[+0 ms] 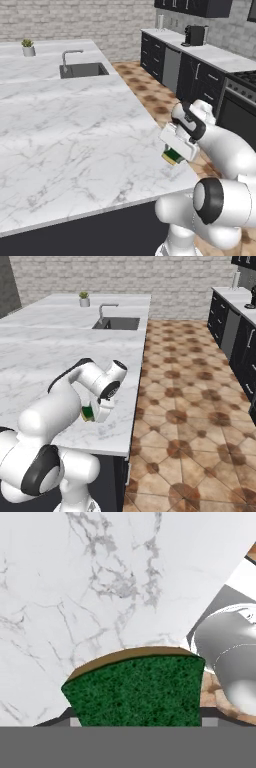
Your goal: Place the sponge inside the microwave to prepare for sanitizing.
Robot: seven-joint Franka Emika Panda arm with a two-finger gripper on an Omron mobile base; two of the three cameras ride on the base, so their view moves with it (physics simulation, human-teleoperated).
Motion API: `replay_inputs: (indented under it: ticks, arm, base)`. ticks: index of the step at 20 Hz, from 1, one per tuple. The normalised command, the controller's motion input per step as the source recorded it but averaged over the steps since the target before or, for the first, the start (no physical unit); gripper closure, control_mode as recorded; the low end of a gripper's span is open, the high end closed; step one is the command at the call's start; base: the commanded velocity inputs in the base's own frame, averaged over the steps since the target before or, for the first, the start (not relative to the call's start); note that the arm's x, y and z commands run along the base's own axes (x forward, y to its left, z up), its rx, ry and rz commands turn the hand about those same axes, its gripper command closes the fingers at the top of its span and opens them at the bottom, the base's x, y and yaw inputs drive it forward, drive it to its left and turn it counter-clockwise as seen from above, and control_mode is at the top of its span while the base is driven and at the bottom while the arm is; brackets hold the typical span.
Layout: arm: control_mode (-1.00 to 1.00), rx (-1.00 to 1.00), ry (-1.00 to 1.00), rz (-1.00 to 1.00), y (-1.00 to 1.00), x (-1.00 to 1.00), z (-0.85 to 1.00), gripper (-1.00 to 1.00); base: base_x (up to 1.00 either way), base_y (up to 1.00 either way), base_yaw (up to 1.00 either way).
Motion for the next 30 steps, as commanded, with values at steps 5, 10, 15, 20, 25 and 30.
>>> replay_inputs:
  ticks: [5,10,15,20,25,30]
  arm:
    - [-1.00,-0.03,0.04,0.02,0.08,-0.25,0.45,1.00]
    - [-1.00,-0.21,-0.12,0.11,0.17,-0.34,0.15,1.00]
    - [-1.00,-0.17,-0.15,0.06,0.13,-0.36,0.20,1.00]
    - [-1.00,-0.02,-0.04,0.01,0.10,-0.30,0.31,1.00]
    - [-1.00,0.00,0.00,0.04,0.06,-0.26,0.41,1.00]
    - [-1.00,-0.01,0.00,0.17,0.07,-0.26,0.33,1.00]
  base:
    - [0.00,0.00,0.00]
    - [0.00,0.00,0.00]
    - [0.00,0.00,0.00]
    - [0.00,0.00,0.00]
    - [0.00,0.00,0.00]
    - [0.00,0.00,0.00]
